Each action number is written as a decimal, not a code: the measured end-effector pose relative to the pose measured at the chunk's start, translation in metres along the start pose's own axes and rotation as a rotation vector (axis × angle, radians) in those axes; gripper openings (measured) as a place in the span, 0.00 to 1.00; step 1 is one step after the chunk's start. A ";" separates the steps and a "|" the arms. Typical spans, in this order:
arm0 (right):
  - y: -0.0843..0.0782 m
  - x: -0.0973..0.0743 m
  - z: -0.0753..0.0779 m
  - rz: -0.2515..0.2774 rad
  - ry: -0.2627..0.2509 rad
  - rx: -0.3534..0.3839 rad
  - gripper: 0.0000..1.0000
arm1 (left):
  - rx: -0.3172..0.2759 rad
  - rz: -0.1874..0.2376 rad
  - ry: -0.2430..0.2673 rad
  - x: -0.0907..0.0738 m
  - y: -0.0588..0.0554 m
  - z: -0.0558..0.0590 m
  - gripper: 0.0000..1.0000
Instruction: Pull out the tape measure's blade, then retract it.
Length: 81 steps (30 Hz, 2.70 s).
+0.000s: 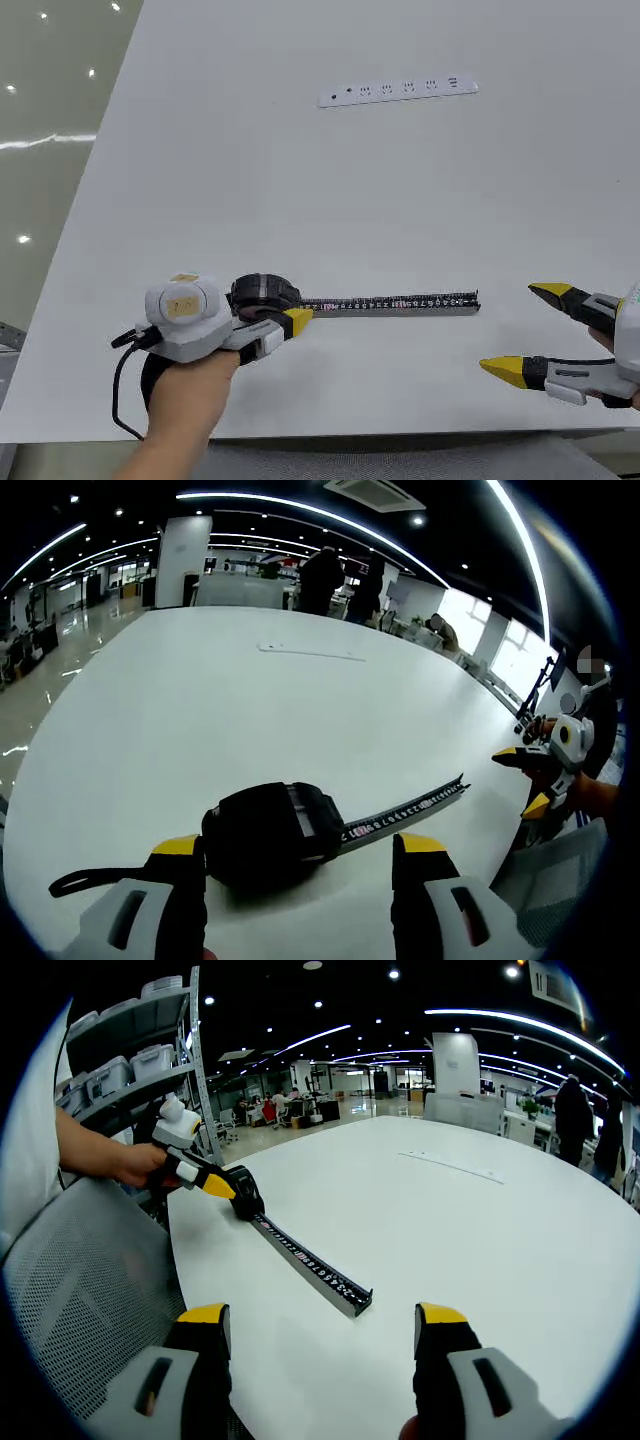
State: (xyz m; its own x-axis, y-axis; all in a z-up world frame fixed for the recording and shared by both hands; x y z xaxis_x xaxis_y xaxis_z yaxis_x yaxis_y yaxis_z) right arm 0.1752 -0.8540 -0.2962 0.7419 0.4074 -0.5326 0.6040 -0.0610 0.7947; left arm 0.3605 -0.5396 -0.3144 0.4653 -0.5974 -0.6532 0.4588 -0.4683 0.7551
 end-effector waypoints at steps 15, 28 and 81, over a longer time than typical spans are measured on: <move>0.000 0.007 0.004 -0.004 0.011 0.002 0.75 | -0.074 0.022 0.106 0.007 -0.001 0.003 0.70; 0.004 0.012 0.007 -0.006 0.030 0.000 0.75 | -0.098 0.034 0.195 0.012 -0.002 0.007 0.70; 0.015 0.045 0.025 -0.093 0.108 -0.126 0.62 | -0.114 -0.040 0.252 0.020 -0.003 0.001 0.63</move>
State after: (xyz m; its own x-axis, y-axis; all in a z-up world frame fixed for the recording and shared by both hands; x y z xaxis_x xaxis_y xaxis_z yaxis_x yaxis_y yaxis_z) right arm 0.2249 -0.8597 -0.3152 0.6448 0.5018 -0.5766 0.6222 0.0936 0.7772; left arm 0.3675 -0.5510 -0.3296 0.6118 -0.3924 -0.6868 0.5567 -0.4033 0.7263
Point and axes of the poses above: the centre of the closed fingertips' face, and the gripper's own axes: x roughly forward along the fingers, z roughly to its right, y roughly out of its top, the point moved 8 cm from there along -x, roughly backward along the fingers, and after that the axes turned 13 degrees about x, right-handed, at the moved point
